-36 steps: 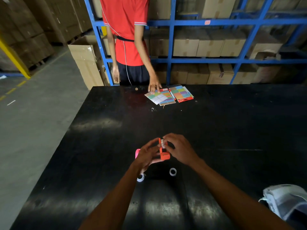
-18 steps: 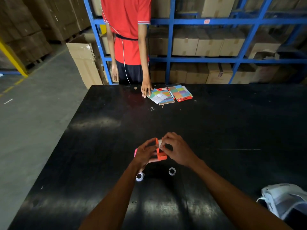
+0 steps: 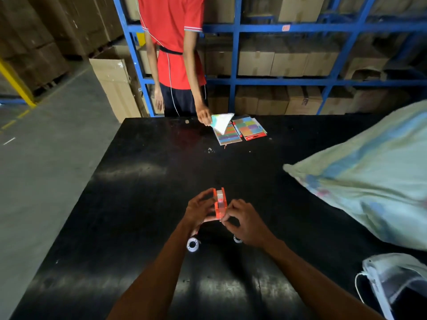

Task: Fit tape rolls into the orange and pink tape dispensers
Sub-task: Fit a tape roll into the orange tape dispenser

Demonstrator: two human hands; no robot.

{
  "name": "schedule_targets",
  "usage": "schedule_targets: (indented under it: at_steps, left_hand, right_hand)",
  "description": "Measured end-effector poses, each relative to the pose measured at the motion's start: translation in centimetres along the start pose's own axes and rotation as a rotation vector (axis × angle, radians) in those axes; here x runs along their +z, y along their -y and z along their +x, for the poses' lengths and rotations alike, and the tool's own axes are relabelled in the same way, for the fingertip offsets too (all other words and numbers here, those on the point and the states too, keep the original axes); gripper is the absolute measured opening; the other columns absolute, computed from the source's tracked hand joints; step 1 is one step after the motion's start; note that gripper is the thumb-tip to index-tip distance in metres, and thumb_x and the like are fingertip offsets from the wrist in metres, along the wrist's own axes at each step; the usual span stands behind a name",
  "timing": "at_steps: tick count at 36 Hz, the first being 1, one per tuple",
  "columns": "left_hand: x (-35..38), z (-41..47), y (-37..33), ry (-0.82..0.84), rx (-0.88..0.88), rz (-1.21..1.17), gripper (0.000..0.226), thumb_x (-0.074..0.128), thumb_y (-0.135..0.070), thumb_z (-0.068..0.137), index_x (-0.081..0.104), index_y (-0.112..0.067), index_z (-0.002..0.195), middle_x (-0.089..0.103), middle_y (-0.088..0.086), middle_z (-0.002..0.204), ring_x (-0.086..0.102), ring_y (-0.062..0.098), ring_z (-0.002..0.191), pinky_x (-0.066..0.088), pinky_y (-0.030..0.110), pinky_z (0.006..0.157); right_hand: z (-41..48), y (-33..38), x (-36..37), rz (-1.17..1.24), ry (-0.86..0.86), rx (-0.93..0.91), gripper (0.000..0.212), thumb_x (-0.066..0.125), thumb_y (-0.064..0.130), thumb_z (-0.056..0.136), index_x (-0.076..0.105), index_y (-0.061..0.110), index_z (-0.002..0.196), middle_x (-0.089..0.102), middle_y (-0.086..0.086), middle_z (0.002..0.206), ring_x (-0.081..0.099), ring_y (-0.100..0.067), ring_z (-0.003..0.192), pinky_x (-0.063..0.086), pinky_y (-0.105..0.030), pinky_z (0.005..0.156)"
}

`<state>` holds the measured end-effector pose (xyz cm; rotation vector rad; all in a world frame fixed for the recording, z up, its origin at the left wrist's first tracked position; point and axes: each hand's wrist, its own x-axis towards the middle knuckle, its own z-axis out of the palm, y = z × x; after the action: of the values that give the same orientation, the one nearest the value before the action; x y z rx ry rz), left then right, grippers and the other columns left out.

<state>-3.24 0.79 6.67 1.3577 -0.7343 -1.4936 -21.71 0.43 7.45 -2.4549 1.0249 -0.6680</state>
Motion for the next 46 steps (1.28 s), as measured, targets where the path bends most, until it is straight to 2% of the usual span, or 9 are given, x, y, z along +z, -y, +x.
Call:
schedule_targets:
  at_steps: [9, 15, 21, 24, 29, 33, 39, 44, 46]
  left_hand:
    - [0.0, 0.0, 0.9, 0.025, -0.023, -0.004, 0.037, 0.066, -0.018, 0.091, 0.059, -0.023, 0.127, 0.074, 0.016, 0.111, 0.072, 0.035, 0.1, 0.058, 0.052, 0.088]
    - [-0.4, 0.3, 1.4, -0.021, -0.05, -0.047, 0.032, 0.064, -0.017, 0.092, 0.062, -0.024, 0.123, 0.072, 0.018, 0.113, 0.072, 0.034, 0.099, 0.062, 0.04, 0.073]
    - [-0.7, 1.2, 1.8, 0.009, -0.086, -0.071, 0.036, 0.064, -0.012, 0.091, 0.059, -0.021, 0.126, 0.075, 0.015, 0.103, 0.074, 0.035, 0.09, 0.061, 0.044, 0.068]
    - [-0.6, 1.6, 2.3, 0.036, -0.109, -0.036, 0.037, 0.061, -0.008, 0.093, 0.057, -0.021, 0.127, 0.075, 0.016, 0.104, 0.074, 0.035, 0.093, 0.061, 0.043, 0.07]
    - [-0.2, 2.8, 3.8, 0.049, -0.164, -0.019, 0.041, 0.062, -0.01, 0.092, 0.053, -0.023, 0.13, 0.071, 0.02, 0.117, 0.07, 0.039, 0.105, 0.061, 0.048, 0.08]
    - [-0.3, 4.1, 5.7, -0.032, -0.213, -0.023, 0.041, 0.063, -0.008, 0.091, 0.046, -0.023, 0.126, 0.069, 0.017, 0.114, 0.073, 0.032, 0.092, 0.062, 0.038, 0.064]
    - [-0.1, 6.5, 9.1, -0.116, -0.214, 0.102, 0.014, 0.06, 0.001, 0.09, 0.07, -0.009, 0.088, 0.075, 0.007, 0.075, 0.072, 0.024, 0.065, 0.06, 0.038, 0.066]
    - [-1.7, 9.9, 14.6, -0.282, -0.152, 0.337, 0.019, 0.067, -0.009, 0.08, 0.076, -0.006, 0.096, 0.077, 0.018, 0.092, 0.074, 0.037, 0.084, 0.06, 0.053, 0.079]
    - [-1.6, 10.4, 14.9, -0.339, -0.145, 0.368, 0.021, 0.068, -0.01, 0.078, 0.077, -0.006, 0.097, 0.078, 0.016, 0.092, 0.075, 0.033, 0.082, 0.061, 0.05, 0.077]
  right_hand:
    - [0.0, -0.7, 1.8, -0.098, -0.034, 0.071, 0.005, 0.067, 0.028, 0.081, 0.064, 0.026, 0.078, 0.05, 0.005, 0.085, 0.052, -0.016, 0.085, 0.044, -0.038, 0.07]
    - [-0.6, -1.5, 2.6, -0.167, 0.006, 0.068, 0.016, 0.064, 0.042, 0.083, 0.072, 0.029, 0.085, 0.051, 0.009, 0.084, 0.051, -0.012, 0.086, 0.033, -0.032, 0.072]
    - [-0.4, -3.0, 2.8, 0.365, -0.201, 0.467, 0.005, 0.071, 0.022, 0.086, 0.072, 0.019, 0.083, 0.066, 0.006, 0.08, 0.064, -0.006, 0.072, 0.051, -0.025, 0.067]
    - [0.7, -4.1, 3.2, 0.532, -0.132, 0.617, 0.004, 0.067, 0.021, 0.089, 0.069, 0.021, 0.092, 0.073, 0.002, 0.088, 0.071, -0.012, 0.076, 0.058, -0.033, 0.073]
    - [1.8, -5.4, 4.5, 0.558, -0.031, 0.662, 0.02, 0.069, 0.027, 0.089, 0.071, 0.02, 0.107, 0.076, -0.002, 0.094, 0.073, -0.014, 0.077, 0.061, -0.044, 0.073]
    - [2.0, -6.5, 6.0, 0.504, 0.038, 0.682, 0.017, 0.072, 0.026, 0.086, 0.075, 0.018, 0.101, 0.077, -0.001, 0.091, 0.074, -0.012, 0.076, 0.061, -0.045, 0.071]
    - [2.5, -7.0, 7.8, 0.451, 0.068, 0.749, 0.023, 0.073, 0.017, 0.085, 0.075, 0.012, 0.106, 0.077, -0.008, 0.095, 0.072, -0.014, 0.08, 0.06, -0.041, 0.075]
    - [2.8, -8.1, 9.2, 0.361, 0.11, 0.739, 0.022, 0.069, 0.015, 0.087, 0.075, 0.014, 0.108, 0.077, -0.006, 0.1, 0.065, -0.003, 0.081, 0.048, -0.008, 0.066]
    - [3.0, -8.3, 9.7, 0.331, 0.116, 0.746, 0.02, 0.068, 0.014, 0.088, 0.075, 0.015, 0.107, 0.077, -0.005, 0.099, 0.065, -0.003, 0.079, 0.05, -0.012, 0.069]
